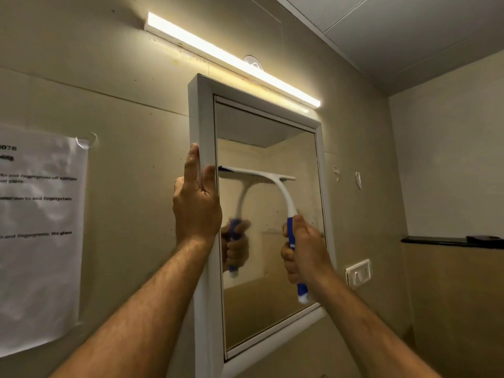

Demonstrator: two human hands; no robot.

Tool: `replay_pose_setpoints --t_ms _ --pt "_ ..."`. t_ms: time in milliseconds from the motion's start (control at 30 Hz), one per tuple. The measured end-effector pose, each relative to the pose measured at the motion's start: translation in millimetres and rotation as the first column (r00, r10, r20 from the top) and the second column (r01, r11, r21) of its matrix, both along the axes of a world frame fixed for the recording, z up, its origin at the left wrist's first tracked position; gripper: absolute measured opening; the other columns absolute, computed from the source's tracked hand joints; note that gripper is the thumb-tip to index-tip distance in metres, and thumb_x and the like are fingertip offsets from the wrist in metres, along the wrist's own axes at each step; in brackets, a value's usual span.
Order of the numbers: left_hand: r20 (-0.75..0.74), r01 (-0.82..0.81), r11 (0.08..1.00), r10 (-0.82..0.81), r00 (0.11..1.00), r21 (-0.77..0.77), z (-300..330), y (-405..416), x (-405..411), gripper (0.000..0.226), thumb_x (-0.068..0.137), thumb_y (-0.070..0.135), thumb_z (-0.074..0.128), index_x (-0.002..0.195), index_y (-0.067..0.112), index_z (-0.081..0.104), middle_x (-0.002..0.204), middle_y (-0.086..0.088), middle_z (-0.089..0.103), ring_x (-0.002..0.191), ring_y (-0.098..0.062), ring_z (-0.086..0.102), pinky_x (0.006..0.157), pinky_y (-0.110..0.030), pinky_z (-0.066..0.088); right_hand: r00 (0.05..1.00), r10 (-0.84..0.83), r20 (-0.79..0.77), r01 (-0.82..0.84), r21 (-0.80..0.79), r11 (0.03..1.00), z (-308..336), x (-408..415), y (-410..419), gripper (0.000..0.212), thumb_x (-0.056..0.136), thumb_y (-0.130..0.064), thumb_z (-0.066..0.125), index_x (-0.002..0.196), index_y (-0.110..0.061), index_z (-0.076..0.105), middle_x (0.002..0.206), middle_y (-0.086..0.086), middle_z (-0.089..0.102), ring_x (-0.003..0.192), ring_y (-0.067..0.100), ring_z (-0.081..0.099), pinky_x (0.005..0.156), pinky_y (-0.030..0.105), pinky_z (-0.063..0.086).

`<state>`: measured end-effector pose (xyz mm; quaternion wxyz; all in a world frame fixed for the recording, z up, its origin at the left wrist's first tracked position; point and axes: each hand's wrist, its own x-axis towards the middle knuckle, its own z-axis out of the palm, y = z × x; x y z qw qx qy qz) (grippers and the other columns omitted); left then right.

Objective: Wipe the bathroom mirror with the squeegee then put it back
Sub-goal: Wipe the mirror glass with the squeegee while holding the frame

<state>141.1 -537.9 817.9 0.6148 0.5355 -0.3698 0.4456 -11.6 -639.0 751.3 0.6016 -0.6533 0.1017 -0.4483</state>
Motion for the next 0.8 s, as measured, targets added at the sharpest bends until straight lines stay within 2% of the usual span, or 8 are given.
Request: replay_pose_setpoints --t_ms 100,233,333,400,500,633,733,800 --pt "0.015 -0.005 1.0 0.005 1.0 0.011 -1 1 -1 0.051 0.098 0.05 0.032 0.147 0.044 0.02 0.099 -0.003 0.048 0.071 -0.021 0.056 0.059 -0.034 0.053 1.0 0.022 0.017 -0.022 -0.032 0.999 30 -1 0 0.043 0.1 -0.053 0.028 0.091 -0.017 0.049 0.053 -0.004 0.04 0.041 0.011 0.031 0.042 0.024 0.026" --pt "0.007 -0.054 0.998 0.054 0.999 0.024 2 1 -1 0.05 0.1 0.046 0.033 0.148 0.04 0.021 0.1 -0.001 0.046 0.073 -0.013 0.053 0.057 -0.018 0.04 0.997 0.055 0.06 -0.051 -0.066 0.997 63 0 5 0.037 0.1 -0.048 0.029 0.091 -0.017 0.047 0.052 -0.005 0.038 0.039 0.01 0.029 0.038 0.022 0.026" --pt "-0.004 -0.062 0.998 0.062 0.998 0.031 3 2 -1 0.05 0.101 0.045 0.034 0.149 0.038 0.022 0.095 0.015 0.04 0.07 0.003 0.043 0.059 -0.013 0.034 0.997 0.058 0.053 -0.056 -0.038 0.998 47 5 6 0.041 0.1 -0.05 0.028 0.095 -0.016 0.049 0.055 -0.003 0.04 0.04 0.009 0.031 0.04 0.024 0.028" --pt "-0.01 -0.046 0.998 0.046 0.999 0.036 2 2 -1 0.05 0.1 0.047 0.033 0.148 0.041 0.021 0.091 0.019 0.04 0.073 -0.005 0.052 0.06 -0.019 0.043 0.998 0.049 0.039 -0.048 -0.021 0.999 24 9 6 0.045 0.1 -0.053 0.027 0.099 -0.015 0.051 0.057 -0.002 0.043 0.041 0.009 0.034 0.04 0.023 0.03" --pt "-0.023 -0.045 0.998 0.046 0.999 0.039 1 2 -1 0.049 0.099 0.051 0.031 0.146 0.045 0.019 0.101 0.003 0.05 0.07 -0.022 0.059 0.061 -0.035 0.051 0.998 0.036 0.042 -0.035 -0.036 0.999 19 12 6 0.046 0.1 -0.053 0.027 0.101 -0.014 0.052 0.058 -0.002 0.043 0.04 0.009 0.034 0.038 0.022 0.03" --pt "-0.013 -0.064 0.997 0.065 0.998 0.053 1 2 1 0.05 0.096 0.058 0.027 0.144 0.049 0.017 0.087 -0.018 0.057 0.059 -0.016 0.048 0.053 -0.028 0.042 0.996 0.028 0.089 -0.017 -0.113 0.993 71 11 3 0.042 0.101 -0.051 0.026 0.096 -0.017 0.05 0.061 -0.001 0.044 0.043 0.01 0.036 0.039 0.023 0.032" --pt "0.026 -0.104 0.994 0.103 0.994 0.044 0 1 2 0.051 0.098 0.051 0.029 0.147 0.041 0.02 0.088 -0.024 0.057 0.055 -0.006 0.042 0.051 -0.02 0.036 0.991 0.055 0.123 -0.038 -0.139 0.99 96 10 1 0.038 0.101 -0.048 0.028 0.093 -0.018 0.05 0.063 0.001 0.044 0.046 0.011 0.037 0.039 0.022 0.034" --pt "0.031 -0.114 0.993 0.113 0.993 0.042 0 1 0 0.051 0.098 0.05 0.029 0.147 0.039 0.02 0.089 -0.027 0.058 0.054 -0.008 0.043 0.05 -0.019 0.038 0.99 0.075 0.116 -0.059 -0.136 0.989 90 11 -1 0.038 0.101 -0.049 0.028 0.094 -0.018 0.049 0.063 0.002 0.044 0.046 0.011 0.037 0.039 0.022 0.033"
